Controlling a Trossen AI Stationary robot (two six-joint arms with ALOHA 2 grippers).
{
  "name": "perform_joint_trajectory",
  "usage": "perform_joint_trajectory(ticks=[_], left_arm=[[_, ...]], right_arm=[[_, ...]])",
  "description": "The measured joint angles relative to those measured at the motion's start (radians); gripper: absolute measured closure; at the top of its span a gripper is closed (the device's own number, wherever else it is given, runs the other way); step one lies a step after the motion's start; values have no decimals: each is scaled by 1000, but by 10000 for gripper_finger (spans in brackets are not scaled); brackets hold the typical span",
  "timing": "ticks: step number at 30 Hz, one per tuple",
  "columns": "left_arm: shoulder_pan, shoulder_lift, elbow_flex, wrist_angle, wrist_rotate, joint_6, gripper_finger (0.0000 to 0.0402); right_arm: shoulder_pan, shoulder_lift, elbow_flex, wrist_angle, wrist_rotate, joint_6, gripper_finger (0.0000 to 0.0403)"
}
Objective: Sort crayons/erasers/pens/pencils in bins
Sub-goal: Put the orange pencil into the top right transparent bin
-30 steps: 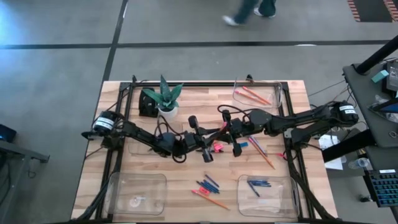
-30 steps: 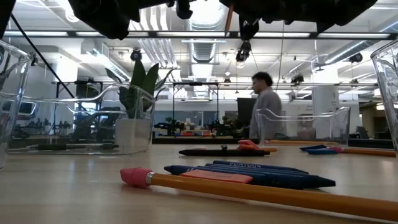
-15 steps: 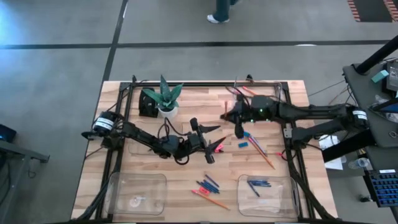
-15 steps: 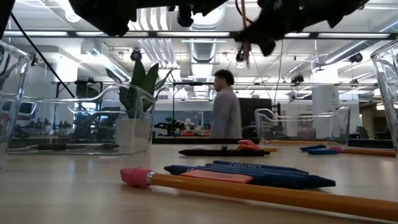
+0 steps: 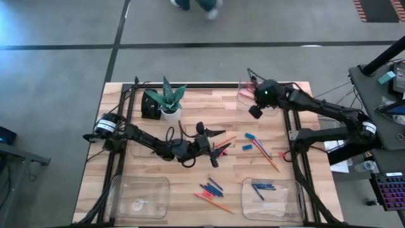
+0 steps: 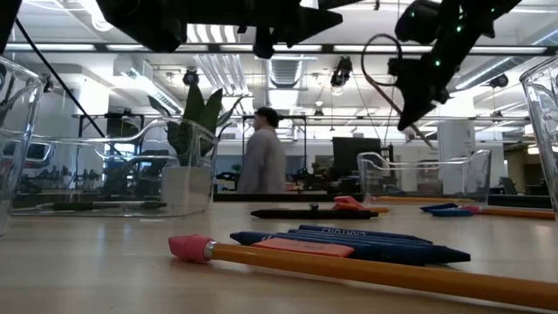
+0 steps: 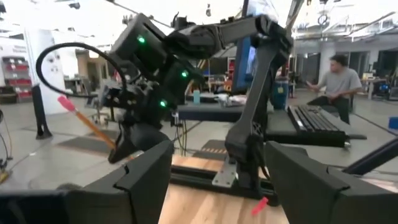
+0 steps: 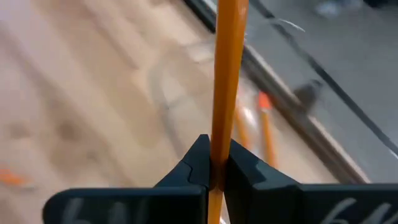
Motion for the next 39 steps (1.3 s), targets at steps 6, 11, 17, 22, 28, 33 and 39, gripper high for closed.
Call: perform_joint_trajectory(ticks=[6,11,17,22,28,33,39], left_arm=[[-3,0,-2,0,-1,-2,157],[-11,0,-4,2,-1,-3,157],[-13,0,-5,-10,-1,-3,157],[-13,0,-4,-42,-2,0,157],[-13,0,-5,-48,-2,0,157],[-13,0,-4,-48,-2,-1,157],[-13,0,-6,-49,-2,-1,157]], right_arm=[[-145,76,-15,10,23,-16,390],[-241,184,-19,33,22,-47,390],[-300,271,-17,61,22,-96,390],[-305,315,2,13,21,-156,390],[-304,365,17,-49,21,-158,390],[-304,406,17,-48,21,-158,390],[-304,421,18,-43,17,-157,380]])
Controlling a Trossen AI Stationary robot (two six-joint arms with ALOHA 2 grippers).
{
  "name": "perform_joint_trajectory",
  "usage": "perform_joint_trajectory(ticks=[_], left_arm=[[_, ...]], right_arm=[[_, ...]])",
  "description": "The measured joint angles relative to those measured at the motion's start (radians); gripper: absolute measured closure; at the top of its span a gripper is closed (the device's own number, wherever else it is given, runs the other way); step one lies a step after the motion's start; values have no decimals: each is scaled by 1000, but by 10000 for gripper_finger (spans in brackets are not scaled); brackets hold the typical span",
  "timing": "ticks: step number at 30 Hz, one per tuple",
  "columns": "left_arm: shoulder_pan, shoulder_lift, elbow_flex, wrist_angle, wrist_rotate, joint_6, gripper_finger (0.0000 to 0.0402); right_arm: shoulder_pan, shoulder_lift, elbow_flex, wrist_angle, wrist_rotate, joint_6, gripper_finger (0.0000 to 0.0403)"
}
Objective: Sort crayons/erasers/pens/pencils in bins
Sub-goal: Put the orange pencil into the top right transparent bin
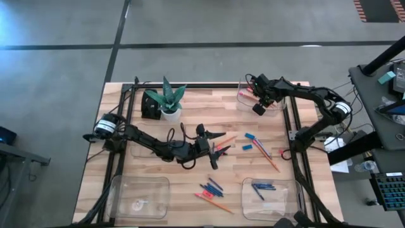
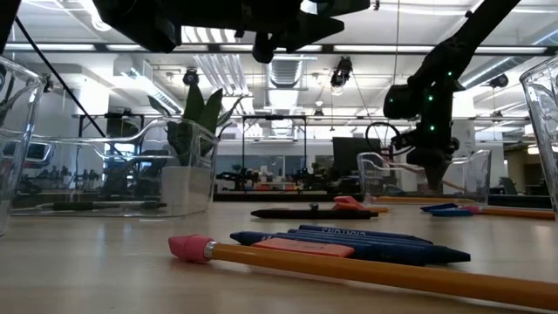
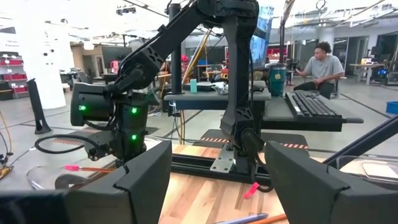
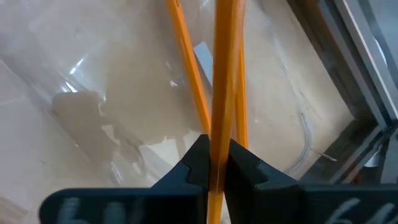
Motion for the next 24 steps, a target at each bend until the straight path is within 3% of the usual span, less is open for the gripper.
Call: perform_joint_trajectory(ticks=[9,19,24], left_arm=[[0,0,1,-54,0,-5,157],[73,0,31,-425,0,-336,157],[106,0,72,-577,5,-381,157]], right_arm=[[0,-2,0,6,3,19,324],[2,-78,77,-6,7,93,303],[40,-180,128,-7,6,133,303]])
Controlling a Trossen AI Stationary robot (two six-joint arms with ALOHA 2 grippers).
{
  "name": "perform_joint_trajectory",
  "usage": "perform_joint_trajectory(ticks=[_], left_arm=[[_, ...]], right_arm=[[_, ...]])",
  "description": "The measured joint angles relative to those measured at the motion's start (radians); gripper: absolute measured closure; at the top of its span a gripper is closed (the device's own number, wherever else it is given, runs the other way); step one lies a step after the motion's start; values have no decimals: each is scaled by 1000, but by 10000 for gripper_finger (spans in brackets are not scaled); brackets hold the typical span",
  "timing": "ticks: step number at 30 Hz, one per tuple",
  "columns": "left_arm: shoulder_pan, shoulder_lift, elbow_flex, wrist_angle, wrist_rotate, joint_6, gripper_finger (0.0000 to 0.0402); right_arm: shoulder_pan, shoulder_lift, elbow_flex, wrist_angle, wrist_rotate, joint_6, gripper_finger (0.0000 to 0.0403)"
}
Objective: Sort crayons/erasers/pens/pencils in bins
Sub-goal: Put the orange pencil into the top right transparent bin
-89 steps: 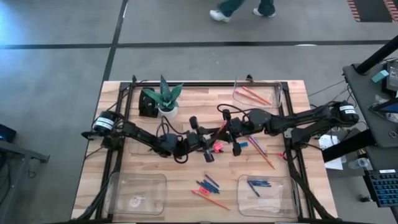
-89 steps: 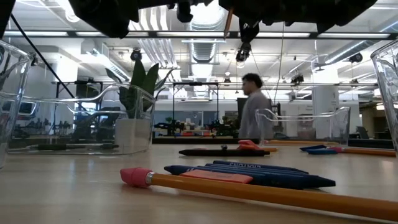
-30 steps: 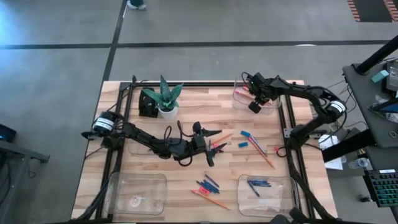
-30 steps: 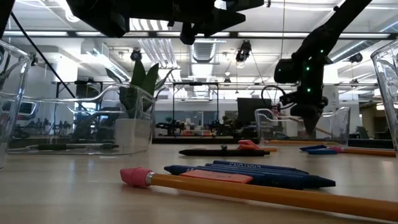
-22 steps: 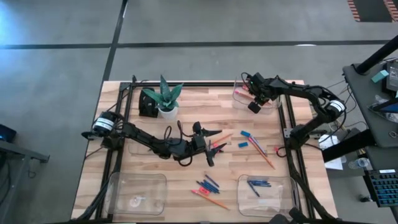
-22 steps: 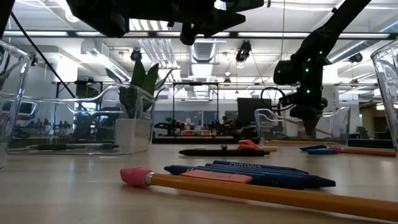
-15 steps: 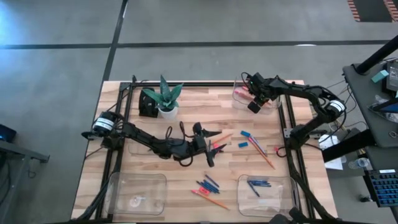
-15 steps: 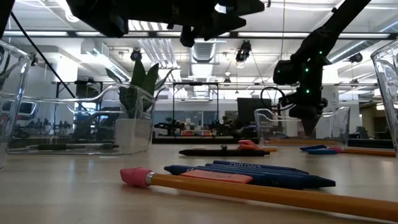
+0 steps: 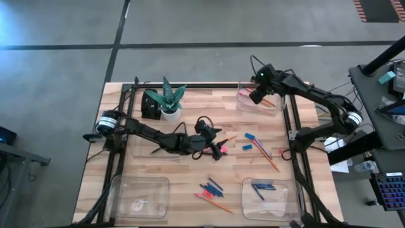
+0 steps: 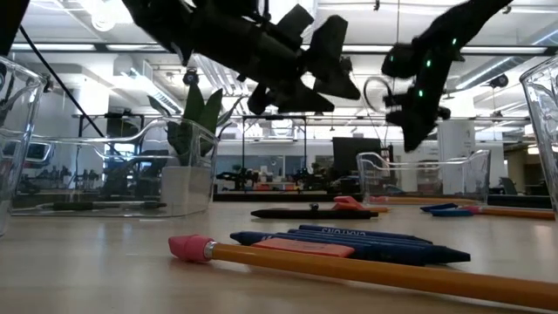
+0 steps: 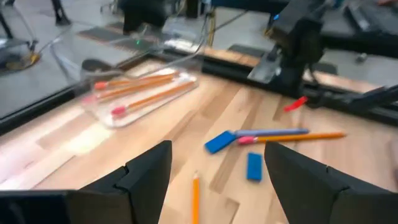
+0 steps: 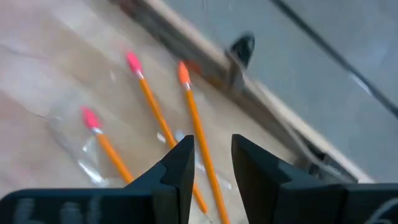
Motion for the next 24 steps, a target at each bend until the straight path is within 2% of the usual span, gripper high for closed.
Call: perform_joint_trajectory(ticks=[4,11,18,24], left_arm=[[20,1,35,-121,19,-13,157],[50,68,81,-130,78,-12,157],[77,161,147,-123,119,-10,157],[99,205,173,-156,126,-10,157]], right_arm=[[61,-80,8,-1,-2,10,303],[195,-173,0,1,-3,19,303],[295,-194,-2,2,-4,36,303],[328,-186,-8,-1,-3,36,305]])
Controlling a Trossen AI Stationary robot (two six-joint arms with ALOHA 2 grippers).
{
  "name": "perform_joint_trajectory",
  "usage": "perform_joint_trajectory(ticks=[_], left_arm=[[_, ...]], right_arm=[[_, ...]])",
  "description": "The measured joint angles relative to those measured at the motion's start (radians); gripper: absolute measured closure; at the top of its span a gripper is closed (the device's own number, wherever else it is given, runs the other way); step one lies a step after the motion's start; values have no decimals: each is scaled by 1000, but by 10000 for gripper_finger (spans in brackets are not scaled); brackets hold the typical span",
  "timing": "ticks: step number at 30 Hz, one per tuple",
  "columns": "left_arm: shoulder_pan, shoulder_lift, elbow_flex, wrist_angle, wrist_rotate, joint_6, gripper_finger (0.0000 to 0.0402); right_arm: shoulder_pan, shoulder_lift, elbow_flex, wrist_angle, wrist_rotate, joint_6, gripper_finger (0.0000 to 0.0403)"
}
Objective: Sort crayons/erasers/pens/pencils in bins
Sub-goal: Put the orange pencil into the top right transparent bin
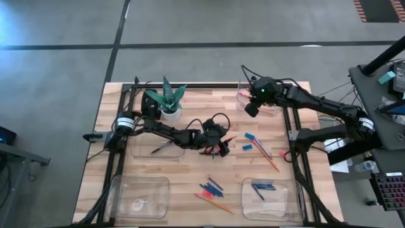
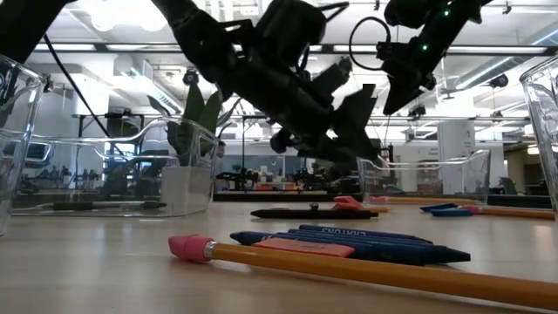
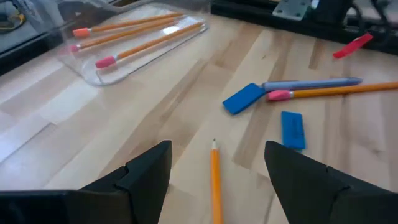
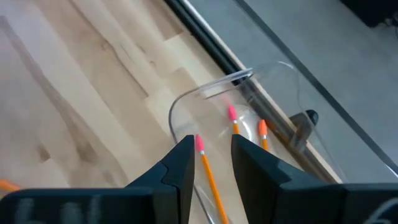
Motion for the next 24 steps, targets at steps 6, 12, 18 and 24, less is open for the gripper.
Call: perform_joint_trajectory(ticks=[6,12,18,24], left_arm=[[17,6,1,-102,5,-13,157],[21,6,4,-122,49,-29,157],[20,6,-1,-142,57,-54,157],[20,6,-7,-179,63,-85,157]], right_arm=[[0,0,-20,-1,1,0,308],[0,0,-34,-1,1,0,309],[0,0,-36,0,1,0,309],[0,0,-36,0,1,0,309]])
